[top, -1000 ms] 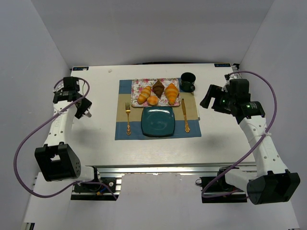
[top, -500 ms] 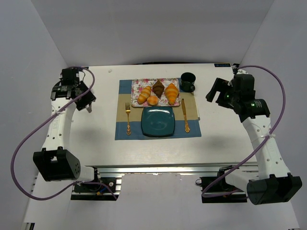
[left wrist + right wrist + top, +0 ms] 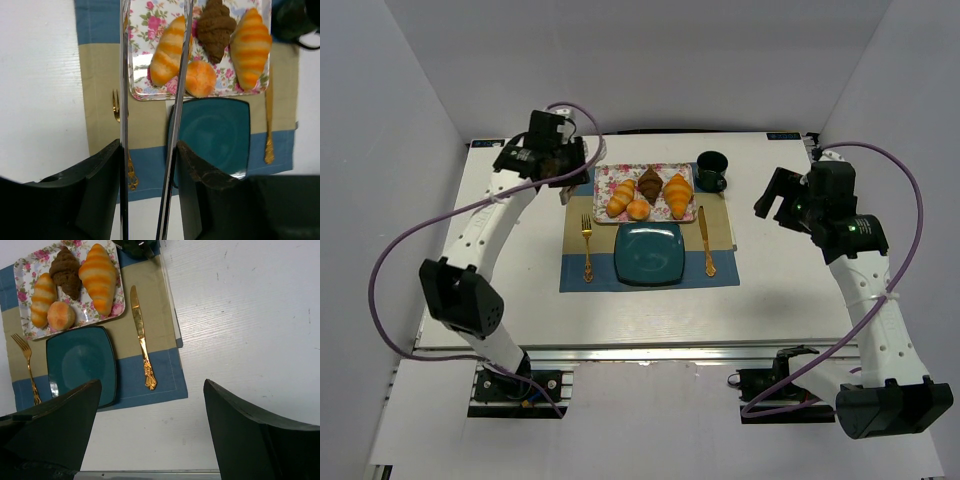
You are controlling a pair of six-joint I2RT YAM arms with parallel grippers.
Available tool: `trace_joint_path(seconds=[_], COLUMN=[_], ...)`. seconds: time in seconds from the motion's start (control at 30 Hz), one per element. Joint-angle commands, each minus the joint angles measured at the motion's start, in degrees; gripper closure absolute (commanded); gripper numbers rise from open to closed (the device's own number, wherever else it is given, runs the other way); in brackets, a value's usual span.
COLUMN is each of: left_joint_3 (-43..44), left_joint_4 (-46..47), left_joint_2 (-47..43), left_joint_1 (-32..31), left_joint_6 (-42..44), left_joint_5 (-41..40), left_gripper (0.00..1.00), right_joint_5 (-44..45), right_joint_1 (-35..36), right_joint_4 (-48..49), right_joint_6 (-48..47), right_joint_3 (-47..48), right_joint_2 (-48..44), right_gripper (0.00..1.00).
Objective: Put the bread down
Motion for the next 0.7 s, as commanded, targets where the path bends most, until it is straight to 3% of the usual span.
trace_joint_path(seconds=[0.0,0.27,0.67], left_joint_3=[4.3,1.5,-2.0], left_joint_4=[-0.2,0.4,2.7], left_joint_2=[2.9,5.8,8.3], left_joint_1=[-3.2,-8.5,-9.0], left_joint_6=[6.9,12.4,13.0], left_joint_5=[-1.4,-5.5,-5.5], left_gripper=[0.45,0.45,0.44], right_joint_5=[1.2,1.8,1.7], right_joint_1=[0.1,0.1,0.2], right_joint_4=[-0.3,-1.8,-1.8], right_joint_6=[-0.1,-0.6,-0.2], right_joint_3=[0.4,0.8,0.5], right_joint_2=[-1.1,-1.7,-1.2], right_gripper=[0.11,0.11,0.11])
